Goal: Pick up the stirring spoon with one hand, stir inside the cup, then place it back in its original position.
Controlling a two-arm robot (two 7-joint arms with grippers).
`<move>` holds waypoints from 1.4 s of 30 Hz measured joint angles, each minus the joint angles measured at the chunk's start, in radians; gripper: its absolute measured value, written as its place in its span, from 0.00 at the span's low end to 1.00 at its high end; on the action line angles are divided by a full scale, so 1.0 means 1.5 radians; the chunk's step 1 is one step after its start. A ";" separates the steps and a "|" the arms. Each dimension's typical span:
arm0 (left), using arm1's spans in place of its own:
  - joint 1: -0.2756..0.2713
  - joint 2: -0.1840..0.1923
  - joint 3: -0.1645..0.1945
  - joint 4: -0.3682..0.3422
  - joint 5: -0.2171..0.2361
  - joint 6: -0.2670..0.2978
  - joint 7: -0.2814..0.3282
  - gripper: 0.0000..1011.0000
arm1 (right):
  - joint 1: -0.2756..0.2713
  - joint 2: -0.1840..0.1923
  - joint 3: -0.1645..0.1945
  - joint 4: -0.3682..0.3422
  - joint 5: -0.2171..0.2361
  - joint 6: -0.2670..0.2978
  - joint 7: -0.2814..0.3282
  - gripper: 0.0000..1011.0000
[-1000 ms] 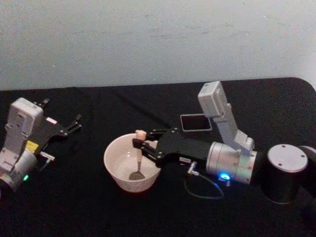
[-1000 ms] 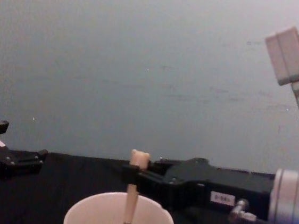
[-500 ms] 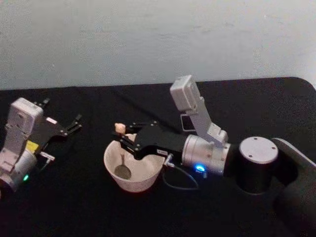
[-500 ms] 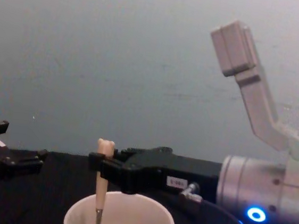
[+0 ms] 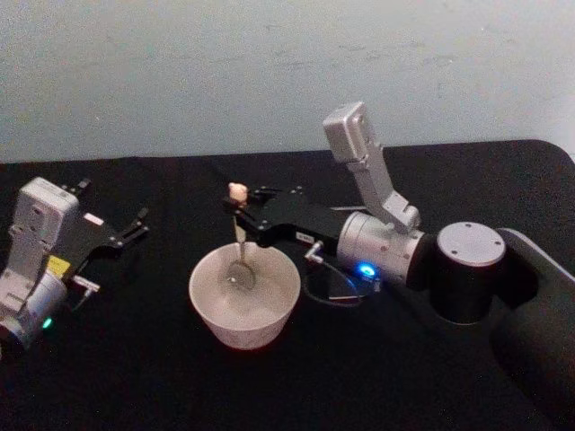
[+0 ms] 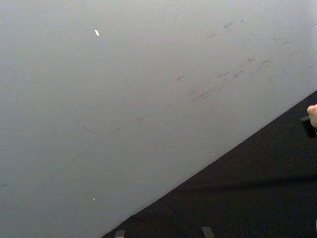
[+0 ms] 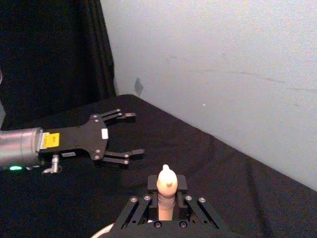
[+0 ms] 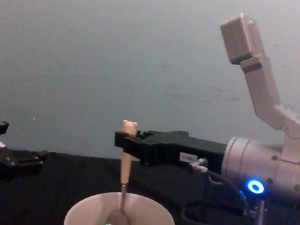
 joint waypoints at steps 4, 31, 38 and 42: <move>0.000 0.000 0.000 0.000 0.000 0.000 0.000 0.99 | -0.009 0.017 0.009 -0.015 0.000 -0.001 0.004 0.21; 0.000 0.000 0.000 0.000 0.000 0.000 0.000 0.99 | -0.084 0.112 -0.005 -0.145 0.046 0.009 0.056 0.21; 0.000 0.000 0.000 0.000 0.000 0.000 0.000 0.99 | -0.073 0.085 -0.023 -0.136 0.024 0.004 0.032 0.21; 0.000 0.000 0.000 0.000 0.000 0.000 0.000 0.99 | -0.064 0.068 -0.028 -0.124 0.014 0.003 0.020 0.21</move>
